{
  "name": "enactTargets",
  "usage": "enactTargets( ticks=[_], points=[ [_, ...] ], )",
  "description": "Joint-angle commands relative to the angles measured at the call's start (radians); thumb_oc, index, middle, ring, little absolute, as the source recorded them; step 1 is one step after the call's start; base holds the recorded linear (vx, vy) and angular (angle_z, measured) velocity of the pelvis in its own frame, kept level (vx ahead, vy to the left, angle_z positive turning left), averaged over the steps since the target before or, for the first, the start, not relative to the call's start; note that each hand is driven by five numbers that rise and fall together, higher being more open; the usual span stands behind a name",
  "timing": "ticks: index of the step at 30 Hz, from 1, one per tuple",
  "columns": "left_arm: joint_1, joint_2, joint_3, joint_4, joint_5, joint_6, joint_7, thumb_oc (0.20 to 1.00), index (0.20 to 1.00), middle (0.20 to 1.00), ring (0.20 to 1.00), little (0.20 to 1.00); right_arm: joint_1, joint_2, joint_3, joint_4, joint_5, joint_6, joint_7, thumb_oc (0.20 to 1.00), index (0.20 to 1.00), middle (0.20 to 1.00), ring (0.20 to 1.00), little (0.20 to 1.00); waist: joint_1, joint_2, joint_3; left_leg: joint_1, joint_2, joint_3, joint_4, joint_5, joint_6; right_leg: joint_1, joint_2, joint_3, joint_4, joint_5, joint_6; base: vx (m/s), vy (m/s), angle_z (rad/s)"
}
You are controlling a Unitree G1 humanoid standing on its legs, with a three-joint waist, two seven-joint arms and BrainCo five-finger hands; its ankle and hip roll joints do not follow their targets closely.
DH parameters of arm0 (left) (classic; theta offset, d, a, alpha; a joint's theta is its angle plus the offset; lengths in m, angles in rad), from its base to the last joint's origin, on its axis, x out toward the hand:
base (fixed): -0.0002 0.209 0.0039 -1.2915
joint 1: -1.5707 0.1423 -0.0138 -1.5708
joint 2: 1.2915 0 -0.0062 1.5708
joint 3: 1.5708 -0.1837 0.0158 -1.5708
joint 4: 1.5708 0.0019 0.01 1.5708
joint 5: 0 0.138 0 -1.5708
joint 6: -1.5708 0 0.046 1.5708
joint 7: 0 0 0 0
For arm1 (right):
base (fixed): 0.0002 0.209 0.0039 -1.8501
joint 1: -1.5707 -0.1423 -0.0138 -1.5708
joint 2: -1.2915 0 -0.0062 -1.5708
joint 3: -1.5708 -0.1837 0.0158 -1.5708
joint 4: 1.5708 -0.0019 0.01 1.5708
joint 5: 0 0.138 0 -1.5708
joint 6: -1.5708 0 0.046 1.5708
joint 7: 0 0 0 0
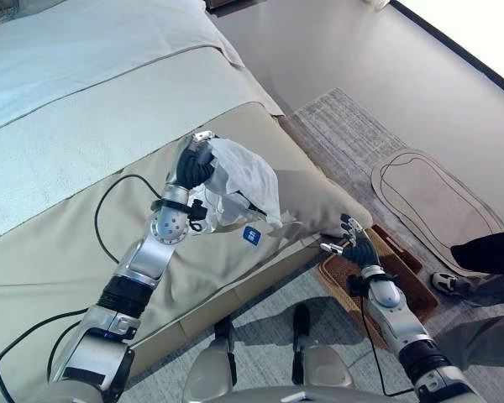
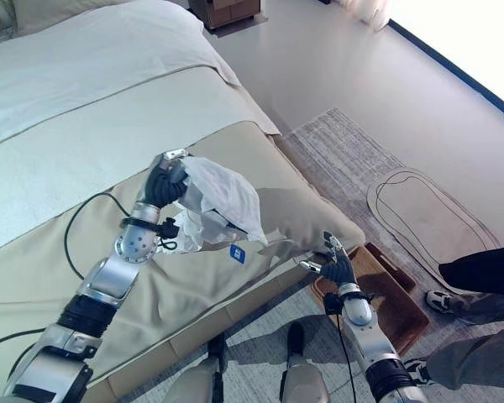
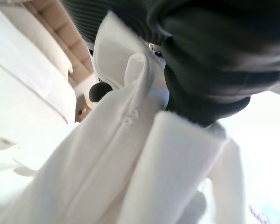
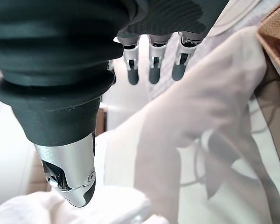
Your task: Pick up clothes into the bucket
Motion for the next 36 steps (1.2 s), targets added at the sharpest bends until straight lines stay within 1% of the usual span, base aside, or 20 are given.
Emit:
enactTargets(
  ticks=[1, 6, 9, 10, 11, 13, 14, 16, 17, 19, 21, 22, 24, 25, 26, 27, 28, 29, 34, 36],
  points=[
    [-0.099, 0.027, 0.086, -0.042, 0.023, -0.061, 0.094, 0.2, 0.2, 0.2, 0.2, 0.2, 0.004, 0.006, 0.003, -0.052, -0.01, -0.038, 0.008, 1.0, 1.0, 1.0, 1.0, 1.0, -0.004, -0.035, -0.066, -0.005, 0.012, 0.019, 0.082, -0.073, -0.005, 0.011, -0.038, -0.015, 0.049, -0.033, 0.039, 0.0, 0.0, 0.0],
    [-0.109, 0.042, 0.078, -0.028, 0.056, -0.049, 0.104, 0.2, 0.2, 0.2, 0.2, 0.2, -0.006, 0.005, 0.013, -0.054, -0.011, -0.04, 0.011, 1.0, 1.0, 1.0, 1.0, 1.0, -0.003, -0.034, -0.067, -0.008, 0.012, 0.015, 0.086, -0.077, -0.006, 0.01, -0.039, -0.016, 0.051, -0.035, 0.04, 0.0, 0.0, 0.0],
    [-0.127, 0.046, 0.035, 0.128, 0.124, -0.013, 0.14, 0.2, 0.2, 0.2, 0.2, 0.2, -0.026, 0.001, 0.029, -0.063, -0.015, -0.039, 0.004, 1.0, 1.0, 1.0, 1.0, 1.0, -0.009, -0.036, -0.055, -0.023, 0.013, 0.017, 0.091, -0.076, -0.005, -0.01, -0.037, -0.01, 0.057, -0.033, 0.041, -0.02, 0.002, -0.01],
    [-0.128, 0.046, 0.034, 0.13, 0.124, -0.014, 0.141, 0.2, 0.2, 0.2, 0.2, 0.2, -0.026, 0.001, 0.028, -0.063, -0.015, -0.039, 0.004, 1.0, 1.0, 1.0, 1.0, 1.0, -0.009, -0.036, -0.055, -0.023, 0.013, 0.017, 0.092, -0.076, -0.005, -0.011, -0.037, -0.01, 0.057, -0.033, 0.041, -0.07, 0.016, -0.02],
    [-0.136, 0.053, 0.01, 0.217, 0.135, -0.005, 0.15, 0.2, 0.2, 0.2, 0.2, 0.2, -0.04, -0.005, 0.036, -0.076, -0.015, -0.04, -0.004, 1.0, 1.0, 1.0, 1.0, 1.0, -0.017, -0.038, -0.041, -0.039, 0.013, 0.021, 0.1, -0.075, -0.003, -0.031, -0.037, -0.002, 0.064, -0.03, 0.041, -0.08, 0.022, -0.03],
    [-0.136, 0.052, -0.009, 0.292, 0.135, -0.005, 0.154, 0.2, 0.2, 0.2, 0.2, 0.2, -0.05, -0.008, 0.04, -0.088, -0.023, -0.043, -0.014, 1.0, 1.0, 1.0, 1.0, 1.0, -0.023, -0.04, -0.025, -0.061, 0.014, 0.026, 0.114, -0.075, 0.001, -0.058, -0.038, 0.009, 0.075, -0.027, 0.041, -0.11, 0.043, -0.11],
    [-0.125, 0.045, -0.016, 0.332, 0.126, -0.006, 0.16, 0.2, 0.2, 0.2, 0.2, 0.2, -0.054, -0.013, 0.039, -0.096, -0.03, -0.045, -0.025, 1.0, 1.0, 1.0, 1.0, 1.0, -0.028, -0.043, -0.007, -0.078, 0.013, 0.032, 0.125, -0.076, 0.006, -0.078, -0.04, 0.016, 0.085, -0.024, 0.042, -0.08, 0.042, -0.11],
    [-0.124, 0.042, -0.023, 0.356, 0.129, -0.006, 0.167, 0.2, 0.2, 0.2, 0.2, 0.2, -0.055, -0.014, 0.037, -0.099, -0.031, -0.047, -0.03, 1.0, 1.0, 1.0, 1.0, 1.0, -0.03, -0.045, 0.003, -0.09, 0.012, 0.036, 0.132, -0.077, 0.008, -0.092, -0.041, 0.021, 0.093, -0.023, 0.043, -0.08, 0.042, -0.09],
    [-0.125, 0.04, -0.033, 0.39, 0.132, -0.005, 0.177, 0.2, 0.2, 0.2, 0.2, 0.2, -0.058, -0.019, 0.029, -0.105, -0.03, -0.051, -0.042, 1.0, 1.0, 1.0, 1.0, 1.0, -0.038, -0.051, 0.031, -0.114, 0.013, 0.043, 0.143, -0.076, 0.012, -0.121, -0.043, 0.032, 0.105, -0.018, 0.045, -0.09, 0.043, -0.14],
    [-0.127, 0.04, -0.034, 0.392, 0.131, -0.006, 0.177, 0.2, 0.2, 0.2, 0.2, 0.2, -0.058, -0.019, 0.028, -0.105, -0.03, -0.051, -0.043, 1.0, 1.0, 1.0, 1.0, 1.0, -0.036, -0.051, 0.029, -0.118, 0.013, 0.045, 0.146, -0.077, 0.012, -0.126, -0.043, 0.034, 0.108, -0.018, 0.045, -0.07, 0.033, -0.19],
    [-0.146, 0.05, -0.054, 0.453, 0.146, 0.003, 0.195, 0.2, 0.2, 0.2, 0.2, 0.2, -0.061, -0.027, 0.013, -0.115, -0.024, -0.06, -0.061, 1.0, 1.0, 1.0, 1.0, 1.0, -0.052, -0.065, 0.068, -0.17, 0.012, 0.058, 0.161, -0.071, 0.015, -0.183, -0.046, 0.051, 0.118, -0.003, 0.049, -0.09, 0.062, -0.18],
    [-0.147, 0.05, -0.054, 0.454, 0.146, 0.002, 0.196, 0.2, 0.2, 0.2, 0.2, 0.2, -0.061, -0.027, 0.013, -0.116, -0.024, -0.06, -0.061, 1.0, 1.0, 1.0, 1.0, 1.0, -0.051, -0.065, 0.067, -0.172, 0.012, 0.059, 0.162, -0.072, 0.015, -0.185, -0.046, 0.052, 0.118, -0.003, 0.049, -0.04, 0.04, -0.15],
    [-0.165, 0.061, -0.06, 0.482, 0.156, 0.014, 0.21, 0.2, 0.2, 0.2, 0.2, 0.2, -0.061, -0.032, 0.007, -0.119, -0.026, -0.065, -0.072, 1.0, 1.0, 1.0, 1.0, 1.0, -0.06, -0.071, 0.085, -0.203, 0.013, 0.064, 0.173, -0.069, 0.016, -0.215, -0.049, 0.054, 0.123, 0.004, 0.051, -0.05, 0.052, -0.15],
    [-0.178, 0.072, -0.059, 0.49, 0.162, 0.025, 0.217, 0.225, 0.225, 0.225, 0.225, 0.225, -0.06, -0.036, 0.002, -0.122, -0.032, -0.066, -0.083, 1.0, 1.0, 1.0, 1.0, 1.0, -0.064, -0.076, 0.1, -0.228, 0.011, 0.07, 0.184, -0.07, 0.017, -0.239, -0.051, 0.059, 0.129, 0.007, 0.052, -0.05, 0.056, -0.09],
    [-0.179, 0.072, -0.059, 0.491, 0.162, 0.025, 0.217, 0.225, 0.225, 0.225, 0.225, 0.225, -0.061, -0.036, 0.002, -0.122, -0.033, -0.066, -0.084, 1.0, 1.0, 1.0, 1.0, 1.0, -0.064, -0.076, 0.1, -0.23, 0.011, 0.07, 0.185, -0.07, 0.017, -0.241, -0.051, 0.06, 0.13, 0.007, 0.052, -0.03, 0.053, -0.1],
    [-0.188, 0.072, -0.062, 0.512, 0.168, 0.029, 0.223, 0.586, 0.586, 0.586, 0.586, 0.586, -0.061, -0.034, 0.003, -0.119, -0.036, -0.067, -0.088, 1.0, 1.0, 1.0, 1.0, 1.0, -0.065, -0.078, 0.105, -0.24, 0.01, 0.071, 0.193, -0.071, 0.018, -0.249, -0.052, 0.061, 0.135, 0.008, 0.052, 0.0, 0.017, -0.06],
    [-0.188, 0.072, -0.062, 0.512, 0.168, 0.029, 0.223, 0.586, 0.586, 0.586, 0.586, 0.586, -0.061, -0.034, 0.003, -0.119, -0.036, -0.067, -0.088, 1.0, 1.0, 1.0, 1.0, 1.0, -0.065, -0.078, 0.105, -0.24, 0.01, 0.071, 0.193, -0.071, 0.018, -0.249, -0.052, 0.061, 0.135, 0.008, 0.052, -0.01, 0.032, -0.05],
    [-0.2, 0.079, -0.061, 0.524, 0.182, 0.042, 0.235, 1.0, 1.0, 1.0, 1.0, 1.0, -0.061, -0.035, 0.001, -0.121, -0.039, -0.069, -0.092, 1.0, 1.0, 1.0, 1.0, 1.0, -0.068, -0.082, 0.112, -0.253, 0.008, 0.073, 0.202, -0.075, 0.018, -0.259, -0.056, 0.061, 0.137, 0.01, 0.053, -0.01, 0.029, -0.04],
    [-0.201, 0.08, -0.051, 0.532, 0.194, 0.05, 0.257, 1.0, 1.0, 1.0, 1.0, 1.0, -0.055, -0.029, 0.006, -0.122, -0.042, -0.073, -0.095, 1.0, 1.0, 1.0, 1.0, 1.0, -0.07, -0.087, 0.115, -0.257, 0.003, 0.079, 0.204, -0.085, 0.019, -0.261, -0.063, 0.065, 0.123, 0.021, 0.059, 0.01, 0.03, -0.02],
    [-0.201, 0.086, -0.054, 0.524, 0.194, 0.044, 0.256, 1.0, 1.0, 1.0, 1.0, 1.0, -0.054, -0.027, 0.006, -0.12, -0.035, -0.077, -0.091, 1.0, 1.0, 1.0, 1.0, 1.0, -0.072, -0.088, 0.112, -0.258, 0.001, 0.08, 0.21, -0.09, 0.021, -0.259, -0.064, 0.068, 0.12, 0.021, 0.06, 0.01, 0.016, 0.0]
  ],
)
